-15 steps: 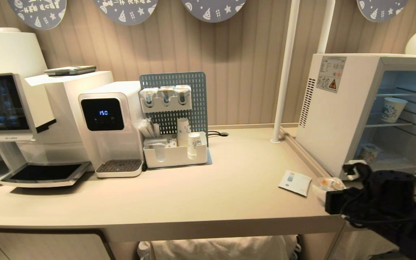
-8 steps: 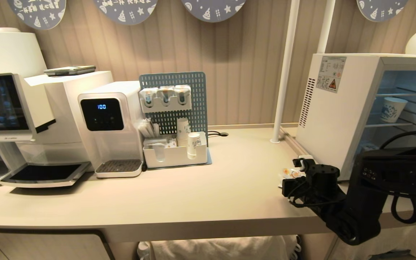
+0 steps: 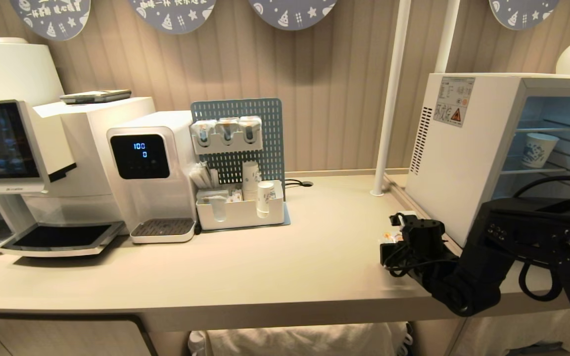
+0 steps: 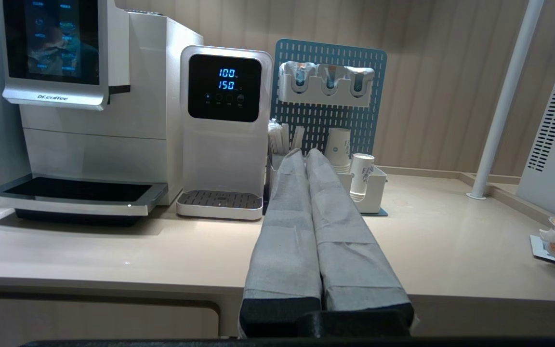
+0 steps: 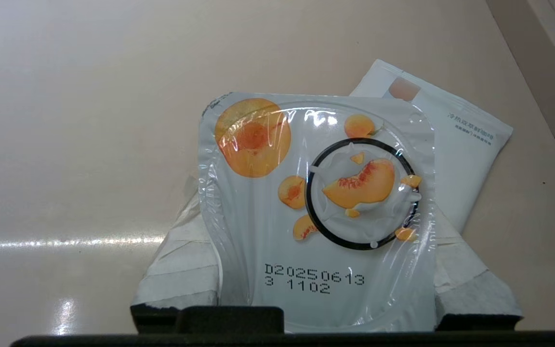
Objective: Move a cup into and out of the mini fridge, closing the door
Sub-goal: Place the yoghurt on the table
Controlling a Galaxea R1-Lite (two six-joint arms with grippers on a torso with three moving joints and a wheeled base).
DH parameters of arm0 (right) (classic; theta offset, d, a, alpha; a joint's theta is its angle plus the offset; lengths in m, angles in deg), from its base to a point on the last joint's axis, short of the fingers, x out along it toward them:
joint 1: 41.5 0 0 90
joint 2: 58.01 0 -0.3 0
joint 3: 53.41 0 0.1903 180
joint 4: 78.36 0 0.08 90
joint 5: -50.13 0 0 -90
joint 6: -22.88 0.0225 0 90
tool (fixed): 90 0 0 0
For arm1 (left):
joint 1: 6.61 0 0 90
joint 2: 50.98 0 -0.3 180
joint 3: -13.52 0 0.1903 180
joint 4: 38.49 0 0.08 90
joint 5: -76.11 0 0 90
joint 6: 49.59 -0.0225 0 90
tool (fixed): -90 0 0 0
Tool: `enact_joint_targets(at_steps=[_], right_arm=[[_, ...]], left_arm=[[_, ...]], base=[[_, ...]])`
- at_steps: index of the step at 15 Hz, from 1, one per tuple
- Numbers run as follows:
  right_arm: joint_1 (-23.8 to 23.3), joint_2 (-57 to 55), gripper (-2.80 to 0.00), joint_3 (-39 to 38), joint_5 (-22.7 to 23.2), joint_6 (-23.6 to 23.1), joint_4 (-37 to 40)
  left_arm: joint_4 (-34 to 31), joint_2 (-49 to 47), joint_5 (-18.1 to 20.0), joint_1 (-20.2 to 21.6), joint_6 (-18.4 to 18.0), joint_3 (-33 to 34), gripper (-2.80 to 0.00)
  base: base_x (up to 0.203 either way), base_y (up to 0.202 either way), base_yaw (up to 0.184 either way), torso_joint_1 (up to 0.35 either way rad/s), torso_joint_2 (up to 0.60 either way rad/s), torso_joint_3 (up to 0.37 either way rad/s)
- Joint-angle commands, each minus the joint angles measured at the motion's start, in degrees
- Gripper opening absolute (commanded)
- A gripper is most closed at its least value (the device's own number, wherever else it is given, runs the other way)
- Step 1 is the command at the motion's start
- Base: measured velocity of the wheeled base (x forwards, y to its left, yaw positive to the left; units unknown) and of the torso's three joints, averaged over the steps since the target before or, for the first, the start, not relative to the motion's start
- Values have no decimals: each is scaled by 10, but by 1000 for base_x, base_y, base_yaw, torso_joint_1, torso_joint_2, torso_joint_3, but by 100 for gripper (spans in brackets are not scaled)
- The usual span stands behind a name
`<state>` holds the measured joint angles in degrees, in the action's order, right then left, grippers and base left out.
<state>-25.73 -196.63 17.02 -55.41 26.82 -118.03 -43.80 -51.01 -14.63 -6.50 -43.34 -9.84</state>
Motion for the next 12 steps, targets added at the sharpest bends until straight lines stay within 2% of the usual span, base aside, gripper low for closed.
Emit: enact_joint_targets(at_steps=[1,2,4,12], right_arm=[[1,3,-280,0,-1,0,-4],[0,3,-280,0,-1,-1,-4],[0,3,0,1,-2,0,-5],[0,3,0,2,-4,1,-5]], left_arm=[[1,-1,0,0,1,23,-280],[1,0,0,1,1,23,-280],[1,0,0,0,1,23,-280],[1,-1,0,0,1,23,-280]], base=[[0,0,0,0,0,0],[0,0,0,0,0,0],[0,0,0,0,0,0],[0,0,0,0,0,0]])
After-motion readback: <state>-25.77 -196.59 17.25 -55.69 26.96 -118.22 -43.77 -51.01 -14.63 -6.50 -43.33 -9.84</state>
